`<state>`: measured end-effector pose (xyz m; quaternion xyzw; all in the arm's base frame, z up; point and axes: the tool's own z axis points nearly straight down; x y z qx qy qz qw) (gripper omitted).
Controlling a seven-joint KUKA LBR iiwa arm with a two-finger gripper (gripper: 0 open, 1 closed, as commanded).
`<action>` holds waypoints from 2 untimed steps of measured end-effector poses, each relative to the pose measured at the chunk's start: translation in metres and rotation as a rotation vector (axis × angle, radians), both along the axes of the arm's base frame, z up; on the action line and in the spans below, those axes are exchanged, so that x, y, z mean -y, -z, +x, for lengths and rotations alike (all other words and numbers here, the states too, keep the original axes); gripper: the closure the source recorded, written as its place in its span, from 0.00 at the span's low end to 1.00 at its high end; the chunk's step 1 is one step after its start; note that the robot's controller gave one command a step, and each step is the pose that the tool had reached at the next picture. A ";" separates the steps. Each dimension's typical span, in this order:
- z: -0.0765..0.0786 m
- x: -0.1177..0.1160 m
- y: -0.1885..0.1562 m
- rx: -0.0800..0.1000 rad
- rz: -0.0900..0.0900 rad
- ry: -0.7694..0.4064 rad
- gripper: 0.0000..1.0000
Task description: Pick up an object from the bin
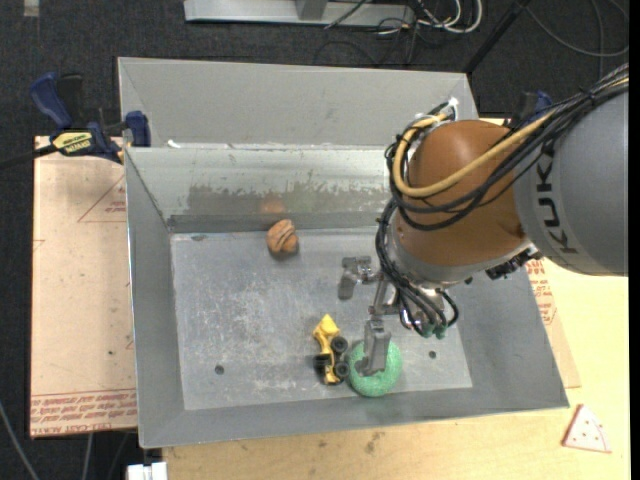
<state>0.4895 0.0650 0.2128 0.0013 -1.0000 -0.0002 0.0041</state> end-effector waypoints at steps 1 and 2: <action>0.002 0.000 -0.004 0.008 0.001 0.002 0.00; 0.001 0.006 0.033 0.013 0.001 -0.085 0.00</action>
Offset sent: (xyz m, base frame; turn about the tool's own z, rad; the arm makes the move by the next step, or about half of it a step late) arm -0.0035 -0.0144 -0.0840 -0.1953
